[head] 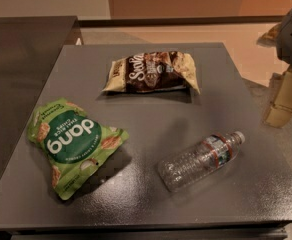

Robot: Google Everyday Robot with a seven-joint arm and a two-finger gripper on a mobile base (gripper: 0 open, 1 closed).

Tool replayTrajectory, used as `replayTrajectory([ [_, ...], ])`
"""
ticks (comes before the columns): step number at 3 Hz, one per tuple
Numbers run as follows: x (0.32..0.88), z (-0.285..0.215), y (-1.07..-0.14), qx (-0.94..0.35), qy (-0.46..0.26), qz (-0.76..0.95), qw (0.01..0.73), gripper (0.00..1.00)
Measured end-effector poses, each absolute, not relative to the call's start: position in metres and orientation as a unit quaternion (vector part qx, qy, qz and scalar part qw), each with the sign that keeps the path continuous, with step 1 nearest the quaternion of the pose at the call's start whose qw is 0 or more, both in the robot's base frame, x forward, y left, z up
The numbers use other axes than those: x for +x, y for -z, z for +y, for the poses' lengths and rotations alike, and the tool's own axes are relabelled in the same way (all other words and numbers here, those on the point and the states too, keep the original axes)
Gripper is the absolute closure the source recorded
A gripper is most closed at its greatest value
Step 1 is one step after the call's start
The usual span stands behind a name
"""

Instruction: Pick water bottle

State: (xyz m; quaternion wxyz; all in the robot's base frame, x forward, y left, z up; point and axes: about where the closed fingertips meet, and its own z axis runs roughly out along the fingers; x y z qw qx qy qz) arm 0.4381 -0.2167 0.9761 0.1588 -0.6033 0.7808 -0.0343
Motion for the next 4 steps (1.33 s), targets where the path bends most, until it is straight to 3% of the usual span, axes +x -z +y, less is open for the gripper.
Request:
replayTrajectory([
  [4,0.416,-0.172,-0.912,-0.700,0.029,0.703,0.122,0.00],
])
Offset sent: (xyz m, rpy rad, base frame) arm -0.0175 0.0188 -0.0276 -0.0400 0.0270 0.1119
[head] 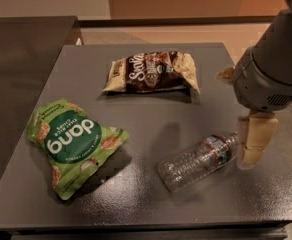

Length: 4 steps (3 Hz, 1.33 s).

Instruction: Pick water bottle

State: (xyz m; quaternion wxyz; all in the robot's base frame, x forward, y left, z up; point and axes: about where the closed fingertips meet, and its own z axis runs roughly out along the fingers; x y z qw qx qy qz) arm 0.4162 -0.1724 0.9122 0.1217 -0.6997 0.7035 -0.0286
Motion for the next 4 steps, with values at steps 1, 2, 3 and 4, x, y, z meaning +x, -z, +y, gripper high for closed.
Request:
replayTrajectory([
  [1,0.411,-0.160,-0.884,-0.729,0.017,0.677,0.096,0.00],
  [2,0.404,-0.156,-0.865,-0.748,0.010,0.659,0.078,0.00],
  [3,0.397,-0.154,-0.853,-0.763,0.008,0.643,0.068,0.16],
  [4,0.390,-0.151,-0.845,-0.774,0.005,0.630,0.060,0.39],
])
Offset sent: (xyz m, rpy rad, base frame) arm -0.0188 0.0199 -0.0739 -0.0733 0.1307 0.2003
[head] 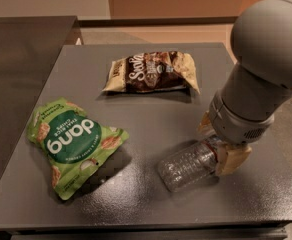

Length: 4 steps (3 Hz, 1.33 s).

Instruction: Pick water bottle

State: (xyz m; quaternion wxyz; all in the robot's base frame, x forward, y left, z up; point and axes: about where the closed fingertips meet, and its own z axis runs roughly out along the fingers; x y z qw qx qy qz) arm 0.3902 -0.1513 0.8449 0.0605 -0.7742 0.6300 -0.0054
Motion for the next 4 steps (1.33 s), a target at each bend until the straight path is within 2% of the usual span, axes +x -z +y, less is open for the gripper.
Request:
replayTrajectory([
  [2,0.382,-0.140,-0.859,-0.792,0.012,0.608,0.057,0.86],
  [3,0.389,-0.136,-0.881,-0.792,0.025,0.607,0.060,1.00],
  [4,0.401,-0.137,-0.912,-0.788,0.035,0.610,0.076,1.00],
])
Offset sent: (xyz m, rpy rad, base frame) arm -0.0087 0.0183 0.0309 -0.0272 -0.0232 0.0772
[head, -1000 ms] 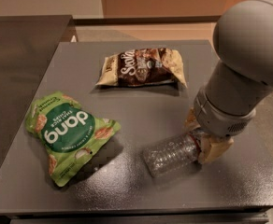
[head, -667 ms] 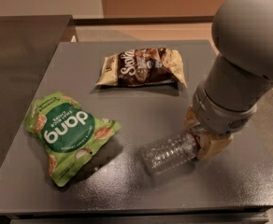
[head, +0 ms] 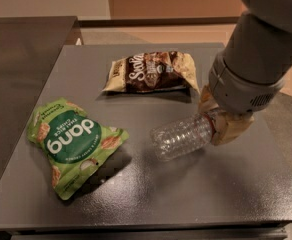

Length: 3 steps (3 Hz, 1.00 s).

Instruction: Pick water bottle

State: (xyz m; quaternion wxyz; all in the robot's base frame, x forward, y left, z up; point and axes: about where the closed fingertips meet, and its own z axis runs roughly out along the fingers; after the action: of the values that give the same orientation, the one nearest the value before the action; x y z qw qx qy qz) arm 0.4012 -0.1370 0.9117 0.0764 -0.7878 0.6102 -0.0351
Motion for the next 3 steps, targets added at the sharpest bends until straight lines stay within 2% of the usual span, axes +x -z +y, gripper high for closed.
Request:
replayTrajectory([
  [3,0.429,-0.154,-1.002,-0.758,0.064,0.630,0.154,1.00],
])
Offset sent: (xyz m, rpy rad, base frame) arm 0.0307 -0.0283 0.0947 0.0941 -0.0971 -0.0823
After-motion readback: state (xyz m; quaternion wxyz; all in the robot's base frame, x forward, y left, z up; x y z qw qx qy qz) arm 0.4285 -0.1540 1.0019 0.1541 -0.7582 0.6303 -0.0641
